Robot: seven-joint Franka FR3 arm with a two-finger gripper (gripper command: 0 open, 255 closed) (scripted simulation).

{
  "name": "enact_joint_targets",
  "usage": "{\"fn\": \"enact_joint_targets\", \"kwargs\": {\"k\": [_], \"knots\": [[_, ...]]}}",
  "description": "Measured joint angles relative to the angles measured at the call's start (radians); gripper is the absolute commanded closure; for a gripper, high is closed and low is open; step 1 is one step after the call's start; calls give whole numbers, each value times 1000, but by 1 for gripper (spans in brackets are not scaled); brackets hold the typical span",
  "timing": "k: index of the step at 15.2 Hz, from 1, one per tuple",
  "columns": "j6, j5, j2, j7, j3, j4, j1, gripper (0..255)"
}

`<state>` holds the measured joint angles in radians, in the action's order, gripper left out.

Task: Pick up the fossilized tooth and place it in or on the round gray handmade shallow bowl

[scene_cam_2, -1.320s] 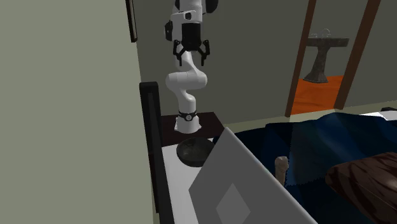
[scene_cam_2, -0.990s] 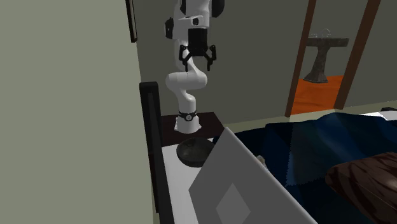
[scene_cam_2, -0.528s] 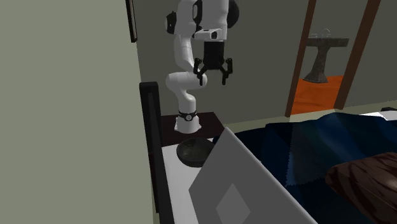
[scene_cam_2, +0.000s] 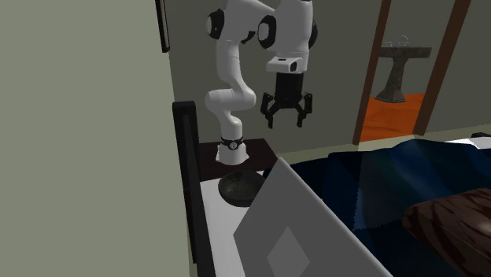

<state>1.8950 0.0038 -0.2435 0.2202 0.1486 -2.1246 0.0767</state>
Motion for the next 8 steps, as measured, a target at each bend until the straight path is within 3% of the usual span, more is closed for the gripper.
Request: {"fn": "enact_joint_targets", "kwargs": {"k": [8], "knots": [[65,-55,293,101,53,207,30,0]]}}
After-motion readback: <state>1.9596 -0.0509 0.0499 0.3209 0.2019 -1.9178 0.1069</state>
